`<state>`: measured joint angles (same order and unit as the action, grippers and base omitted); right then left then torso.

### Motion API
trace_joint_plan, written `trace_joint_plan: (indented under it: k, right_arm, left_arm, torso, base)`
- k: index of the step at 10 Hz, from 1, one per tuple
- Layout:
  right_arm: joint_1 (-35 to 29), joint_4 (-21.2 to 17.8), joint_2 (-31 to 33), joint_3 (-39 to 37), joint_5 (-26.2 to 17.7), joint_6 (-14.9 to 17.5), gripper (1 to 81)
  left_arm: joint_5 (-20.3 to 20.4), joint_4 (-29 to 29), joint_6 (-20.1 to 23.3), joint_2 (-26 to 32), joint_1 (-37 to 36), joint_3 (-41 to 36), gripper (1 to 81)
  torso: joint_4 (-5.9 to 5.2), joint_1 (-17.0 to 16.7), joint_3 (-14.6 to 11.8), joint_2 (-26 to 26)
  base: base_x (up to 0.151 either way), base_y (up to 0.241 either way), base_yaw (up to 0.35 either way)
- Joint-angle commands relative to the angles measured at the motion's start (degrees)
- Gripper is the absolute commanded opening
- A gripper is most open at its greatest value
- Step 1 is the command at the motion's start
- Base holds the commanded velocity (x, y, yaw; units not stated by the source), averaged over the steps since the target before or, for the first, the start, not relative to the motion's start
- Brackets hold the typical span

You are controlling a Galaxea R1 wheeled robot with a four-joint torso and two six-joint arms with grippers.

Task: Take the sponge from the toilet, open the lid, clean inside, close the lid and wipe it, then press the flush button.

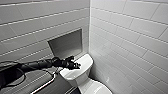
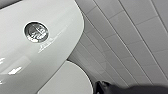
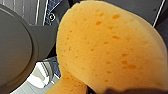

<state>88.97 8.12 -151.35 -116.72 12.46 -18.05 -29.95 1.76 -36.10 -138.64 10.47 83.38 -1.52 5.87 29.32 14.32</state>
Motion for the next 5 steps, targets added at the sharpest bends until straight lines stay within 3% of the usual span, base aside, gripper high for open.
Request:
trace_joint_plan:
  k: [1, 3, 5]
  right_arm:
    - [0.56, -0.38, 0.67, 0.98, -3.58, -0.22, 1.0]
    - [0.55, -0.3, 0.49, 0.63, -3.58, -0.23, 1.0]
    - [0.47, -0.3, 0.05, 0.37, -3.58, -0.23, 1.0]
  left_arm:
    - [-0.3, 5.61, -0.47, 13.11, 10.21, -12.63, 1.0]
    - [1.83, 11.6, -0.47, 13.12, 21.97, -12.89, 1.0]
    - [6.74, 17.22, -0.47, 11.72, 33.06, -11.15, 1.0]
  torso:
    - [0.0, 0.0, -3.93, 0.0]
    - [0.0, 0.0, -7.17, 0.0]
    - [0.0, -0.05, -10.47, 0.05]
  base:
    - [0.0, 0.0, 0.0]
    - [0.0, 0.0, 0.0]
    - [0.0, 0.0, 0.0]
